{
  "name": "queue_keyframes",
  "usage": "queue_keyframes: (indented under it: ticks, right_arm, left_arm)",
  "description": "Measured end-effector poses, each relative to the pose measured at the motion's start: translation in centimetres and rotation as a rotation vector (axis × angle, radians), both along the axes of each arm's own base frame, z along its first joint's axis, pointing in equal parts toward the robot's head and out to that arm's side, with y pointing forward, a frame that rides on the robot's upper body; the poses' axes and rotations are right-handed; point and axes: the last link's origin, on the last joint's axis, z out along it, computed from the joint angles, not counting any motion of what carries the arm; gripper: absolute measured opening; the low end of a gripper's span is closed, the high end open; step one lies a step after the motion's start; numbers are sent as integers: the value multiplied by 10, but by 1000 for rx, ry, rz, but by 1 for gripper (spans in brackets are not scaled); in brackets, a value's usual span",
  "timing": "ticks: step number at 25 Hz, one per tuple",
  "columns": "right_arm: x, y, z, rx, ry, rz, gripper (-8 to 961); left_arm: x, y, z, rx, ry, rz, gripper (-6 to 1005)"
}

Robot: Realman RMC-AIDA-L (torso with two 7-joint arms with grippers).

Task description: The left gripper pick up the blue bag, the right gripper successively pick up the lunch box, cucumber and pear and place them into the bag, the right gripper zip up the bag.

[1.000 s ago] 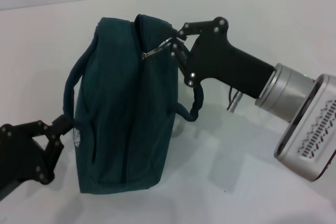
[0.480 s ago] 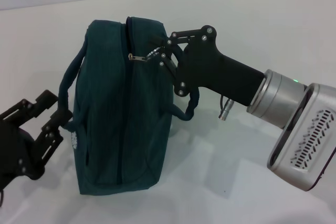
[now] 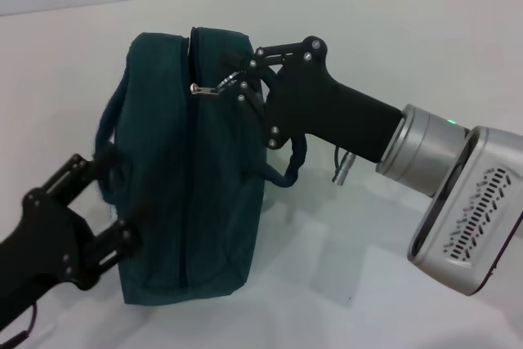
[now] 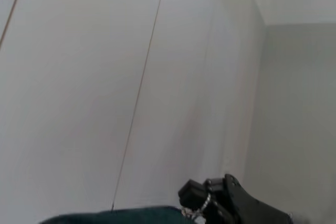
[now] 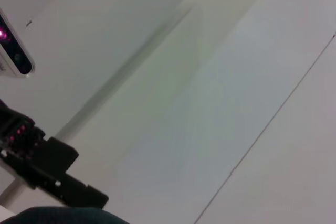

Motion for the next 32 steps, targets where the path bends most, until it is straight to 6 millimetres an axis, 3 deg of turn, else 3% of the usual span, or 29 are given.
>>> queue_keyframes:
  ticks: [10,21,24,29,32]
  right_arm:
    - [-3,-2,-3,-13,-2,12,14]
    - [0,-9,-9,-37,-4,13,14]
    - [-1,-9,-9,-40,9,6,14]
    - [-1,-9,-8,-37,18,1,14]
    - [-1,-9,-9,-39,15,5,14]
  left_arm:
    - [-6,3,-20,114,42,66,788]
    - [-9,4,-21,197,124,39,754]
    - [-10,3,-22,232,147,28,543]
    - [-10,3,-23,246,160,18,307]
    - [-9,5,-22,248,161,10,285]
